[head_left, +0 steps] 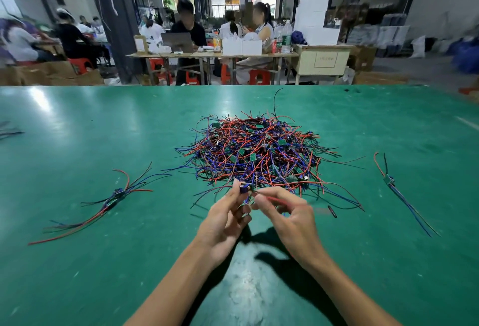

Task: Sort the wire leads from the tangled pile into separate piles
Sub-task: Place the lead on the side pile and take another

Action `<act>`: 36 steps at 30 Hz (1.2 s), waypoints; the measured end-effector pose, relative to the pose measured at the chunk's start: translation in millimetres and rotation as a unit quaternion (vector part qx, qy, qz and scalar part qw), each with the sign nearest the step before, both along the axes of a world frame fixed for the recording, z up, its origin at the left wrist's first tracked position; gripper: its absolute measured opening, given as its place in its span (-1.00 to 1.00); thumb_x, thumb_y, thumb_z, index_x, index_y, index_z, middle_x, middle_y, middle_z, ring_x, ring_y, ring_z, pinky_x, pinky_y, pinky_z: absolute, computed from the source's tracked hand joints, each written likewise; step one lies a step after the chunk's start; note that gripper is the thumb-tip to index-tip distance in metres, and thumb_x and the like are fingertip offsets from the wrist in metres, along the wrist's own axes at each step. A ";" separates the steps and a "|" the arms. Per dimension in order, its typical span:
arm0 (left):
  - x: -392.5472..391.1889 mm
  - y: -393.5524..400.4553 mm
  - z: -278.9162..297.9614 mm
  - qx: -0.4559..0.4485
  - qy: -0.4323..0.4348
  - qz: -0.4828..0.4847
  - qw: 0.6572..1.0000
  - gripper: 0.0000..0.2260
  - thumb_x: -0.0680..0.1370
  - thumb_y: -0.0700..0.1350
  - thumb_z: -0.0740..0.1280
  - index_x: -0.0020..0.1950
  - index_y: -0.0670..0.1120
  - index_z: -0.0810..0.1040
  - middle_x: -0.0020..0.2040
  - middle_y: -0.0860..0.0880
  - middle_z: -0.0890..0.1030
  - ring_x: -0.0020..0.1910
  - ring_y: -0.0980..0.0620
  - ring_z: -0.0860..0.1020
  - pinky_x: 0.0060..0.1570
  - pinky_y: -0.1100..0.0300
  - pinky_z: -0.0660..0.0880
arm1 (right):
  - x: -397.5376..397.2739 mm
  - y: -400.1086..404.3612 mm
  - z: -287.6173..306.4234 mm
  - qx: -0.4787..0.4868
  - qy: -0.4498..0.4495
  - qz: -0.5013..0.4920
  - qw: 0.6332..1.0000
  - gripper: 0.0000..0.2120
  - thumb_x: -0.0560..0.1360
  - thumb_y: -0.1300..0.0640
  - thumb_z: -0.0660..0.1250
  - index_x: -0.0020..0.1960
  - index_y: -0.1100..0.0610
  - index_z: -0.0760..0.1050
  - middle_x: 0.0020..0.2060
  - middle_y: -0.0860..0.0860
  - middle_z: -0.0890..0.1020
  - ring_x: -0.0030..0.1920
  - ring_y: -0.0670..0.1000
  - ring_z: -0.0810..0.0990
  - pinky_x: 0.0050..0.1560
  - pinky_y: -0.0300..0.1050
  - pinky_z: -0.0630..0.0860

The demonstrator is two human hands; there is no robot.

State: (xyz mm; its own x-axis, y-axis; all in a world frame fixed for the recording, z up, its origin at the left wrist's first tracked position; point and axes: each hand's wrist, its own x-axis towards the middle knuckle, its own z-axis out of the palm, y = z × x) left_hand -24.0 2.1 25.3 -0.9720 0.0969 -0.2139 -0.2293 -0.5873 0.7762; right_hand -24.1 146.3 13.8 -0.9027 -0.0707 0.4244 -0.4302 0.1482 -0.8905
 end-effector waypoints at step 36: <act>13.2 10.7 -8.3 -0.238 0.125 -0.150 0.951 -0.81 0.62 -0.11 0.35 0.15 -0.15 0.67 0.06 -0.16 0.72 -0.11 -0.14 0.72 -0.11 0.16 0.65 | -6.8 35.4 8.2 -0.056 -0.159 0.050 0.984 -0.85 0.44 0.02 0.51 -0.23 0.09 0.69 -0.31 0.00 0.71 -0.30 -0.10 0.63 -0.23 -0.31 0.51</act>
